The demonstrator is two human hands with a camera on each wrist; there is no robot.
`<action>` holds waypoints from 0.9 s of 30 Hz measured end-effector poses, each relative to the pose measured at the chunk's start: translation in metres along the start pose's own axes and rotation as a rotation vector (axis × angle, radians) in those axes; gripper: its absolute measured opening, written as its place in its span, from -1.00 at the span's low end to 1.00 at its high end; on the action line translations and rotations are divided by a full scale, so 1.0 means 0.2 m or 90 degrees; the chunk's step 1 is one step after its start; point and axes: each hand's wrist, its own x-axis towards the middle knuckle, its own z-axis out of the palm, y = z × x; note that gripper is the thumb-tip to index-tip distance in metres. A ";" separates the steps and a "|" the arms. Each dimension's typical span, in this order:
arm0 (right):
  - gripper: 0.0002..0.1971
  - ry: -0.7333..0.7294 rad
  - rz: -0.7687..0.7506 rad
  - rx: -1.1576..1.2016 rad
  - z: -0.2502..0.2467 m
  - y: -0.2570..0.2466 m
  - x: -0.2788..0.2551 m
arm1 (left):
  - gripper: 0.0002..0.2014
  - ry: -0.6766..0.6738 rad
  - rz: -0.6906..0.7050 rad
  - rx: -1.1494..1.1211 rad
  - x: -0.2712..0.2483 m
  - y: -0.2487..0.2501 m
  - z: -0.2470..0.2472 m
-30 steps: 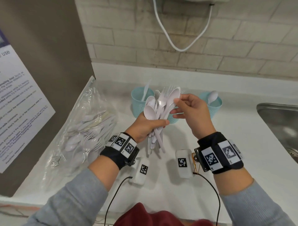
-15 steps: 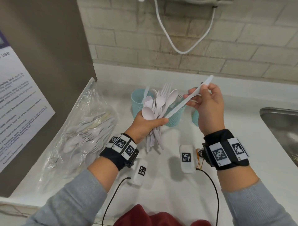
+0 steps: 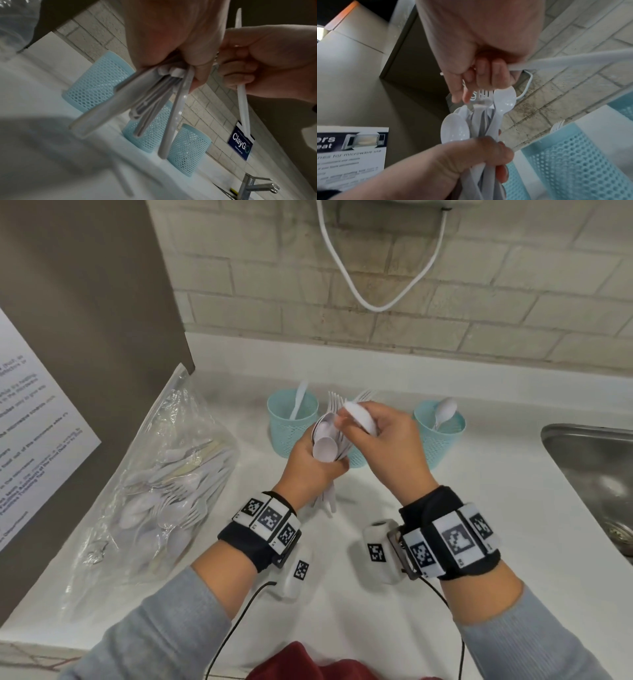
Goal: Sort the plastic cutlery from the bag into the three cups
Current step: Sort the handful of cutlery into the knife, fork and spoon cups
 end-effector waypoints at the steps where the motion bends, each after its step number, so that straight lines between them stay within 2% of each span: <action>1: -0.87 -0.021 0.006 -0.030 0.00 0.01 0.00 | -0.43 -0.004 0.003 0.001 0.00 0.00 0.01; 3: -0.84 -0.041 0.004 -0.091 -0.01 0.02 0.00 | -0.41 -0.012 0.005 0.007 0.01 -0.01 0.03; 5: -0.93 -0.027 0.003 -0.098 -0.02 0.02 0.01 | -0.41 -0.018 0.007 0.018 0.01 -0.02 0.04; 8: -0.83 0.001 0.007 -0.033 -0.06 0.01 0.04 | -0.45 -0.015 0.003 0.019 0.00 -0.03 0.04; 12: -0.95 0.077 -0.031 0.019 -0.10 -0.01 0.08 | -0.45 -0.033 -0.003 0.038 0.00 -0.04 0.04; 15: -0.93 0.122 -0.041 0.042 -0.13 0.00 0.14 | -0.40 -0.036 -0.023 0.025 0.00 -0.04 0.03; 17: -0.90 0.132 -0.026 0.126 -0.14 -0.01 0.19 | -0.43 -0.028 -0.032 0.034 0.00 -0.03 0.01; 20: -0.83 0.156 -0.012 0.233 -0.16 -0.04 0.29 | -0.55 0.010 -0.050 0.060 0.01 -0.03 -0.05; 27: -0.91 0.224 0.037 0.414 -0.03 -0.12 0.54 | -0.63 0.145 -0.064 0.060 -0.02 0.02 -0.34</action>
